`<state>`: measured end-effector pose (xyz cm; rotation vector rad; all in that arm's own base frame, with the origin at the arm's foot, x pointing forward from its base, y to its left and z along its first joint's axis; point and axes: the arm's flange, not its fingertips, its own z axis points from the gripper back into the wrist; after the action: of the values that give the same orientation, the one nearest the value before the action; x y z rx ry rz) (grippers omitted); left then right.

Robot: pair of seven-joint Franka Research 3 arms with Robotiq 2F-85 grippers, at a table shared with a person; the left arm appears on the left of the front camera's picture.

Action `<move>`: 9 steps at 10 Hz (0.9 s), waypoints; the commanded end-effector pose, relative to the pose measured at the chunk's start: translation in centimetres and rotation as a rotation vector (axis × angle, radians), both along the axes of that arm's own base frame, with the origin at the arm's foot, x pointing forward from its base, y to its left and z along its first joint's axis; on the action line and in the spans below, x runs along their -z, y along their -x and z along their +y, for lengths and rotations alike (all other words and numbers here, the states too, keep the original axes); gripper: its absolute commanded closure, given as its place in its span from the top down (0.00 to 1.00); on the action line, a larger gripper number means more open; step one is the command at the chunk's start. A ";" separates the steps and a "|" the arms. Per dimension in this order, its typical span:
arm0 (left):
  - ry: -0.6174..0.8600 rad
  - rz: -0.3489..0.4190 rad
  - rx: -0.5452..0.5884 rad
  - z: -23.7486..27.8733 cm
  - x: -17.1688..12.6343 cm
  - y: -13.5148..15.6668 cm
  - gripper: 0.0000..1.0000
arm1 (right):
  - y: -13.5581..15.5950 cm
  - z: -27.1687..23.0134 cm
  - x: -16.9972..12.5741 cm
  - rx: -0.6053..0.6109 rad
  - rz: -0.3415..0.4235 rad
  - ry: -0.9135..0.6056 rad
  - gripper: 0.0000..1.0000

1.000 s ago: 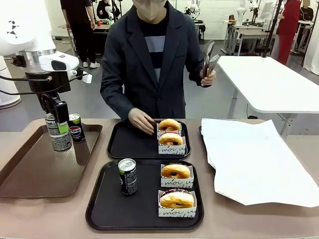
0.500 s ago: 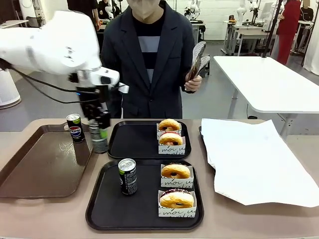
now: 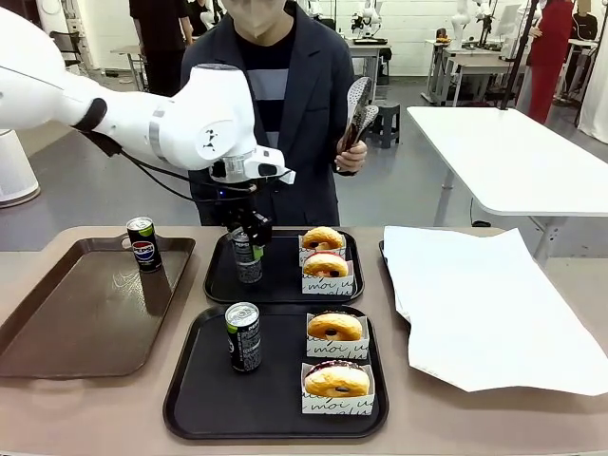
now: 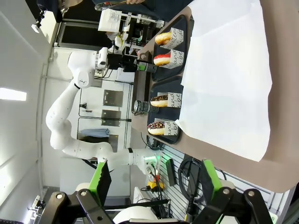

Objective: Set up donuts and drinks on trays.
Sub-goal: Pick up one Pepsi coke from the Handle tray and place it on the Flat Tray without a Pepsi coke.

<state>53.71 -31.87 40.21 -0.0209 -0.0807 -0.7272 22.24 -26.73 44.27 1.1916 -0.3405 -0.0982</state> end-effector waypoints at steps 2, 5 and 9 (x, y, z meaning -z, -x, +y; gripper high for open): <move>-0.051 -0.041 -0.043 -0.9 0.4 -2.1 0.59 | -0.2 -0.1 -0.1 0.001 -0.030 -0.015 1.00; -0.044 -0.043 -0.048 -0.4 0.5 -2.3 1.00 | -0.2 -0.1 -0.1 0.001 -0.030 -0.015 1.00; -0.029 -0.040 -0.052 -0.1 -0.7 -1.8 1.00 | -0.2 -0.1 -0.1 0.001 -0.030 -0.015 1.00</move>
<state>56.09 -32.21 40.08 0.0163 -0.1118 -0.7078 22.24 -26.74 44.27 1.1915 -0.3406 -0.0981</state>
